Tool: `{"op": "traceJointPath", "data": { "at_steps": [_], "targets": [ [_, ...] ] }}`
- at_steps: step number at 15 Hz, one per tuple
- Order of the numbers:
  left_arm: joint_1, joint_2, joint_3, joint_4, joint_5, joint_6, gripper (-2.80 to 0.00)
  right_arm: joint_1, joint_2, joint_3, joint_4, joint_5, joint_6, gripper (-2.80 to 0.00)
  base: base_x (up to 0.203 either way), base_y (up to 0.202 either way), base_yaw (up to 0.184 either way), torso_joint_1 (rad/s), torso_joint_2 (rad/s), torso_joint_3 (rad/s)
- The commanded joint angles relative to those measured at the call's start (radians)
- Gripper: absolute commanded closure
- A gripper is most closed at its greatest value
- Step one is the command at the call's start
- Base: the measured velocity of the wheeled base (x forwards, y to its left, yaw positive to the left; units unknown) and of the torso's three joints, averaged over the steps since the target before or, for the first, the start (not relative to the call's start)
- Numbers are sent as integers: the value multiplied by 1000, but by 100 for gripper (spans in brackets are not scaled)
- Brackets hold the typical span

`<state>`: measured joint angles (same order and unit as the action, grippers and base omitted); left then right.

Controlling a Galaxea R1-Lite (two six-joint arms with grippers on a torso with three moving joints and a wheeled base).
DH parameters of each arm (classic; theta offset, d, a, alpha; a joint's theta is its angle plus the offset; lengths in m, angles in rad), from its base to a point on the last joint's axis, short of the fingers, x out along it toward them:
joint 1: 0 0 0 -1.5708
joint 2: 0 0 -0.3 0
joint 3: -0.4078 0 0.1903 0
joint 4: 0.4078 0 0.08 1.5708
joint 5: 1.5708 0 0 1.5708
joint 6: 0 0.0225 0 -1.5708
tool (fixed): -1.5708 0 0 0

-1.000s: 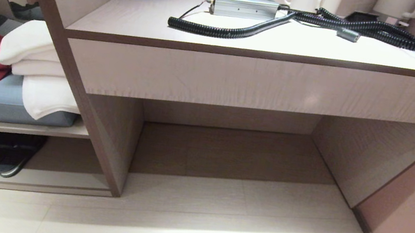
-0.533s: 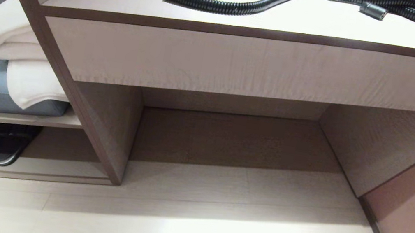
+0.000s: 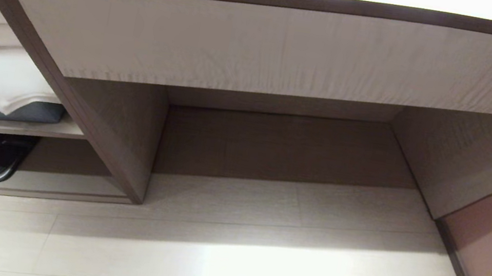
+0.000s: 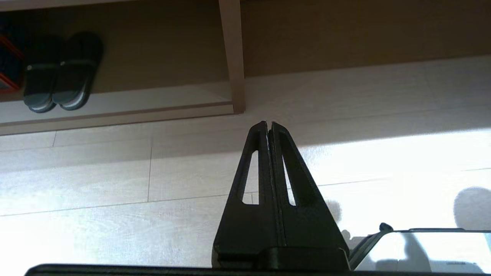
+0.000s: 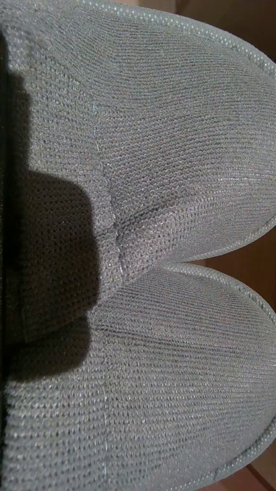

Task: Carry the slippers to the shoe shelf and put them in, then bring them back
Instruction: Place the slippers on the floor

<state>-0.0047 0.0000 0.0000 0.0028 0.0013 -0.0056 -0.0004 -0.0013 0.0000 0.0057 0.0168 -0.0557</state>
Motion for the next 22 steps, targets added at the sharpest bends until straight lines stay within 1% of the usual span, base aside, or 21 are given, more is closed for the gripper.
{"op": "traceJointPath", "data": {
  "at_steps": [1,22],
  "targets": [
    [0,1,2,0,0,-1,0,0,-2,0,0,0,-3,0,0,0,0,10,6,-207],
    [0,0,2,0,0,-1,0,0,-2,0,0,2,-2,0,0,0,0,3,4,-196]
  ]
}}
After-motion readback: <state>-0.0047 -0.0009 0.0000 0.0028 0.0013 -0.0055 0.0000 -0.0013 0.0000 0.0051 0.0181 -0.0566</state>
